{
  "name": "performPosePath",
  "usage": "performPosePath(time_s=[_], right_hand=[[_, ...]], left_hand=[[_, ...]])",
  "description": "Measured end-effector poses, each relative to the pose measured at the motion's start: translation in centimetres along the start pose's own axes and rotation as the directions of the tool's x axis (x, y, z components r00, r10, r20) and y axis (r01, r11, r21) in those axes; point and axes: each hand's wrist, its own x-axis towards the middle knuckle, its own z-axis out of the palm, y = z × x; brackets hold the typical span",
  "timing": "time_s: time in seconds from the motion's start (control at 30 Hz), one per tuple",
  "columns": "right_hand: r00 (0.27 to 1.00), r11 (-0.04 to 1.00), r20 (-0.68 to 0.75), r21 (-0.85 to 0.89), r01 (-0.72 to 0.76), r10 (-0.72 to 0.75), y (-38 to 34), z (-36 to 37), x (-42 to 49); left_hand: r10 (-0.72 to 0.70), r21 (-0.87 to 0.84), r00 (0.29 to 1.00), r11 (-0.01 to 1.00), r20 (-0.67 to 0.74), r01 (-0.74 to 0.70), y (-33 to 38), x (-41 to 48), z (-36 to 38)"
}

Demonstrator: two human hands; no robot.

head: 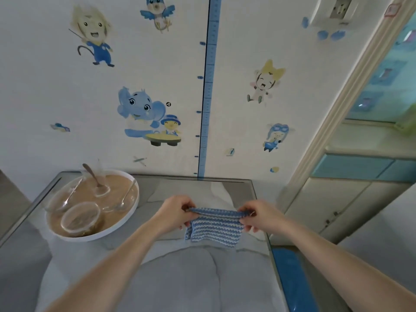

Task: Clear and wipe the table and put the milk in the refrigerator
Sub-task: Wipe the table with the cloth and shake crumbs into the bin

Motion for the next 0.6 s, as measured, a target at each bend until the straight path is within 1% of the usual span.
performPosePath(time_s=[0.07, 0.13, 0.23, 0.33, 0.47, 0.53, 0.6], right_hand=[[1.0, 1.0, 0.001, 0.001, -0.003, 0.003, 0.6, 0.3, 1.4], [1.0, 1.0, -0.006, -0.006, -0.003, 0.003, 1.1, 0.5, 3.2], [0.999, 0.998, -0.041, -0.06, 0.006, -0.009, 1.3, 0.2, 6.2], [0.984, 0.994, -0.169, -0.106, 0.035, -0.052, 1.1, -0.7, 9.2], [0.915, 0.99, -0.386, -0.111, 0.083, -0.12, 1.4, -1.7, 12.5], [0.885, 0.99, -0.445, -0.106, 0.096, -0.134, 2.8, -0.9, 13.9], [0.888, 0.99, -0.44, -0.105, 0.097, -0.134, 5.3, 1.2, 15.4]], left_hand=[[-0.053, -0.074, 0.998, 0.996, -0.016, 0.052, -0.8, 0.9, 0.8], [-0.085, -0.097, 0.995, 0.992, -0.046, 0.08, -1.6, 2.3, 1.4], [-0.097, -0.117, 0.984, 0.99, -0.147, 0.08, -2.6, 5.0, 1.6], [-0.04, -0.03, 0.963, 0.999, -0.266, 0.033, -2.7, 7.9, 1.3], [0.067, 0.018, 0.911, 0.998, -0.407, -0.066, -2.3, 10.6, 1.1], [0.108, 0.05, 0.9, 0.994, -0.422, -0.095, -3.5, 11.4, 2.5], [0.125, 0.106, 0.925, 0.99, -0.359, -0.092, -6.5, 12.1, 5.3]])
